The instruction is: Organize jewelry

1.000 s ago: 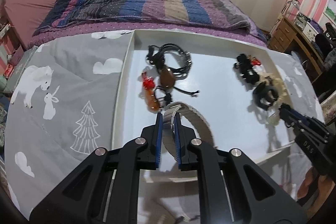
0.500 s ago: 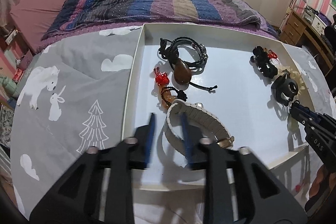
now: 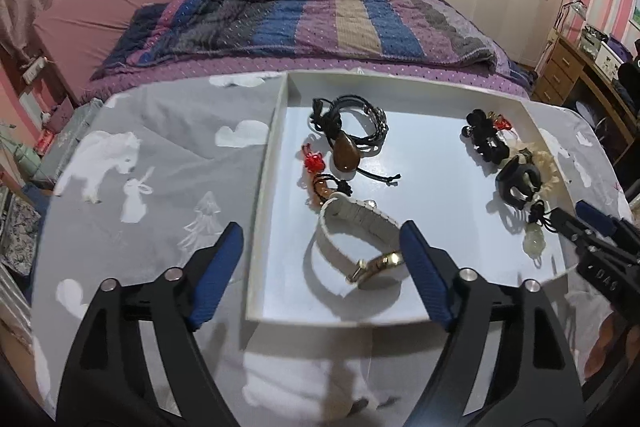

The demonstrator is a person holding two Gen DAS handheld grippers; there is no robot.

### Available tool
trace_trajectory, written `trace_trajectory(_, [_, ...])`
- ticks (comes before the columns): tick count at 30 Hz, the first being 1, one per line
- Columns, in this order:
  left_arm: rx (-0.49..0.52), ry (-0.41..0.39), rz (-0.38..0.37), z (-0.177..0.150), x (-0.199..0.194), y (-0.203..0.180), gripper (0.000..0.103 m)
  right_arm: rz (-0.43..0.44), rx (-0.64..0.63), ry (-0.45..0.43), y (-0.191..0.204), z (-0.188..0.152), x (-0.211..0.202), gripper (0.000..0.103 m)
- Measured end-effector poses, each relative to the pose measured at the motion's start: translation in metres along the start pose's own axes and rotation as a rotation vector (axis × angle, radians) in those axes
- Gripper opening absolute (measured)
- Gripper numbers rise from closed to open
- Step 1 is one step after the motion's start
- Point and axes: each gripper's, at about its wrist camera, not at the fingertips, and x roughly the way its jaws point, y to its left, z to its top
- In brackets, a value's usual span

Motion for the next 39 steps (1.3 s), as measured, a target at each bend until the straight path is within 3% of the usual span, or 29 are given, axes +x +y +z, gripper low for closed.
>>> trace_trajectory(3, [0.001, -0.03, 0.023, -0.006, -0.022, 0.006, 0.088, -0.005, -0.009, -0.028, 0.002, -0.001, -0.022, 0.059])
trace_trajectory(6, [-0.019, -0.064, 0.022, -0.016, -0.052, 0.011, 0.096, -0.013, -0.011, -0.058, 0.003, -0.006, -0.047, 0.083])
trace_trajectory(7, [-0.023, -0.08, 0.021, -0.02, -0.063, 0.012, 0.099, -0.015, -0.006, -0.084, 0.003, -0.01, -0.062, 0.084])
trace_trajectory(16, [0.019, -0.177, 0.038, -0.086, -0.154, 0.01, 0.1, -0.03, -0.028, -0.198, 0.017, -0.06, -0.145, 0.101])
trace_trajectory(26, [0.009, -0.252, -0.005, -0.159, -0.191, 0.002, 0.1, -0.008, -0.054, -0.231, 0.031, -0.126, -0.184, 0.101])
trace_trajectory(30, [0.044, -0.252, -0.019, -0.168, -0.186, -0.001, 0.1, -0.012, -0.042, -0.24, 0.031, -0.135, -0.179, 0.101])
trace_trajectory(33, [0.041, -0.268, 0.029, -0.169, -0.181, 0.001, 0.1, -0.016, -0.028, -0.231, 0.027, -0.136, -0.174, 0.101])
trace_trajectory(39, [0.029, -0.27, 0.039, -0.169, -0.173, 0.009, 0.1, -0.073, -0.049, -0.24, 0.027, -0.136, -0.171, 0.101])
